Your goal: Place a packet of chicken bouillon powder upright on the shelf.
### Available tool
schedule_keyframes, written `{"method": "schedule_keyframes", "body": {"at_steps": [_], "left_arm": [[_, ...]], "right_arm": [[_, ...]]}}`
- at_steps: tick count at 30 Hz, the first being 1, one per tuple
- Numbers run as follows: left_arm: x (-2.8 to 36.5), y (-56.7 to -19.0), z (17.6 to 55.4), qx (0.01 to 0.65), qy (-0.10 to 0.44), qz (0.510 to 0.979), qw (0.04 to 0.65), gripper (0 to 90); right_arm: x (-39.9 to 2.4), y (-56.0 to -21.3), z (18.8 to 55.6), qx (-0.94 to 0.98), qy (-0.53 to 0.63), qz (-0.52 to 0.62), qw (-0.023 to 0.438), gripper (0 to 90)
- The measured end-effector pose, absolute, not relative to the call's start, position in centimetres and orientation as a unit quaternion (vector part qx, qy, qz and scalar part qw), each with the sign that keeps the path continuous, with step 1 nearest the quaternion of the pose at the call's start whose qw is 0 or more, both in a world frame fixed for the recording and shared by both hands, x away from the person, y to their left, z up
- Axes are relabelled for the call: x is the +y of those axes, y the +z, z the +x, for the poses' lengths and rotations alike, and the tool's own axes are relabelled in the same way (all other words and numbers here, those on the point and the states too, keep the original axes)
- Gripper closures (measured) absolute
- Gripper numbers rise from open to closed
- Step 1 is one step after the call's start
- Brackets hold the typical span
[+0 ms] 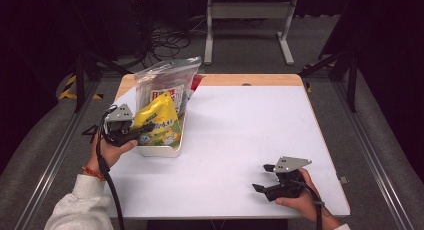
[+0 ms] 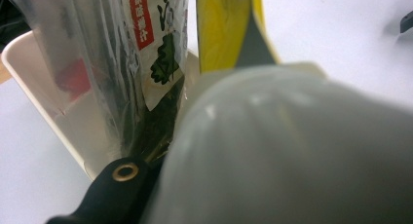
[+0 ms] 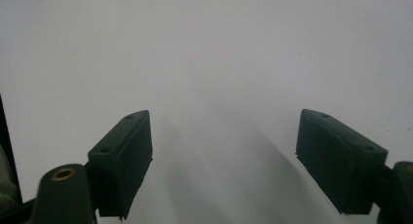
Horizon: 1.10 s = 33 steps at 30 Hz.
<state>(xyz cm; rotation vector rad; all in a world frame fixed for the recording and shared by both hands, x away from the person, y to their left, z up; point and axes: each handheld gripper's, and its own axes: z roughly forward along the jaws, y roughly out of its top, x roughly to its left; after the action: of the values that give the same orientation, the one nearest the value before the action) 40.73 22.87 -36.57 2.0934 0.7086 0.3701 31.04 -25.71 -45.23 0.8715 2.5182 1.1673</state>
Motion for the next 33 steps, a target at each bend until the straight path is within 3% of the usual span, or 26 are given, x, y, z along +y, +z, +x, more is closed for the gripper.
{"method": "schedule_keyframes", "body": {"at_steps": [14, 20, 33], "left_arm": [[23.9, -38.1, 40.6, 0.294, 0.142, 0.821, 0.468, 89.9], [23.7, -38.1, 40.2, 0.287, 0.165, 0.821, 0.465, 89.0], [24.1, -37.6, 39.6, 0.284, 0.180, 0.797, 0.502, 71.5]], "right_arm": [[-25.5, -44.9, 31.0, 0.861, 0.400, 0.289, 0.122, 20.8], [-25.4, -44.8, 31.1, 0.862, 0.400, 0.285, 0.124, 20.8], [-25.6, -44.7, 31.0, 0.861, 0.401, 0.285, 0.126, 20.8]]}}
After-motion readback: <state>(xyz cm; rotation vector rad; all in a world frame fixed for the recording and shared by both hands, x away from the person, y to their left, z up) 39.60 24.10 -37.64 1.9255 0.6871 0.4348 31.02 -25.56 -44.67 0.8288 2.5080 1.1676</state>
